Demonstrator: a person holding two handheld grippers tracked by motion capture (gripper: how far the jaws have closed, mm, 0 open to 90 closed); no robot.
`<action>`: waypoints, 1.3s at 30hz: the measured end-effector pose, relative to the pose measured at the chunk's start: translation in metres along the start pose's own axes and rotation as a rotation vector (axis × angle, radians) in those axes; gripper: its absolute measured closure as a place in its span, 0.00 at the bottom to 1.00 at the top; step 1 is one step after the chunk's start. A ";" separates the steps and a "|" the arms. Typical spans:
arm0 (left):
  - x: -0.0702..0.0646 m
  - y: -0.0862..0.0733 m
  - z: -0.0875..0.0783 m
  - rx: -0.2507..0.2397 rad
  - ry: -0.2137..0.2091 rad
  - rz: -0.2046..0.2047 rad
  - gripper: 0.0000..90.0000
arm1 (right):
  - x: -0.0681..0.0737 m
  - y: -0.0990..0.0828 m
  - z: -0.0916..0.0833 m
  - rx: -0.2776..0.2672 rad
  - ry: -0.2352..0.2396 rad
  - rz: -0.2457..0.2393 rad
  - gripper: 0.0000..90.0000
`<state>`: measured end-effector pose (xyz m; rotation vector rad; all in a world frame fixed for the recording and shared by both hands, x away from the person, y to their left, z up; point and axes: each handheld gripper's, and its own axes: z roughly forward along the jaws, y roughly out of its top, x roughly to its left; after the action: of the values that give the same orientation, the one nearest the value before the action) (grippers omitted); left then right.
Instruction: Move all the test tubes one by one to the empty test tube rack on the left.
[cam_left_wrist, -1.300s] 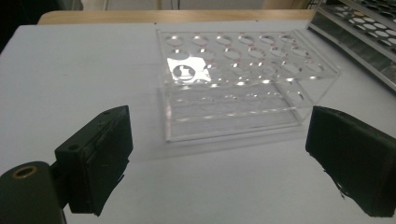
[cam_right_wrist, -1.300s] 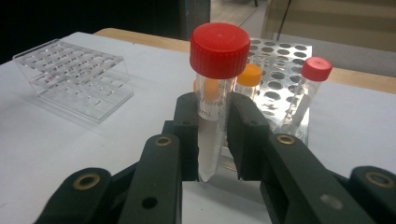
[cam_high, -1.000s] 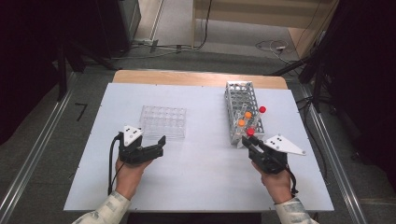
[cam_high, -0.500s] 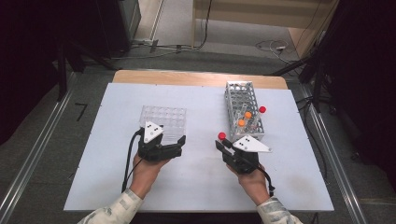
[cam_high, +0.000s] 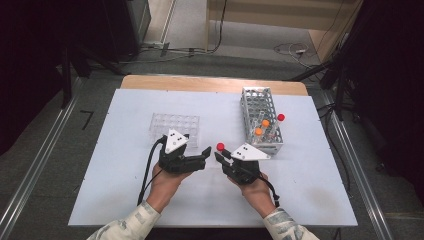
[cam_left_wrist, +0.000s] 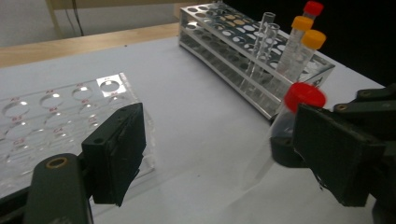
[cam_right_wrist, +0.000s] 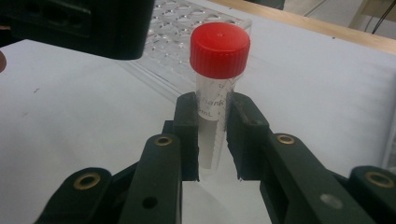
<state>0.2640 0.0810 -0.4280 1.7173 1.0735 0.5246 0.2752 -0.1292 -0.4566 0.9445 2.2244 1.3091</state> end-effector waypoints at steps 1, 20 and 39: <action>-0.001 0.001 0.000 -0.001 -0.013 -0.002 0.21 | 0.001 0.000 0.001 0.001 0.004 -0.002 0.80; -0.017 0.001 0.004 -0.007 -0.105 0.090 0.63 | 0.016 0.006 0.006 -0.010 0.035 -0.026 0.80; -0.017 0.004 0.006 -0.021 -0.101 0.094 0.78 | 0.012 0.008 0.004 0.005 0.058 -0.019 0.58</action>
<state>0.2615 0.0631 -0.4245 1.7633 0.9165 0.5013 0.2721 -0.1155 -0.4513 0.8953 2.2751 1.3394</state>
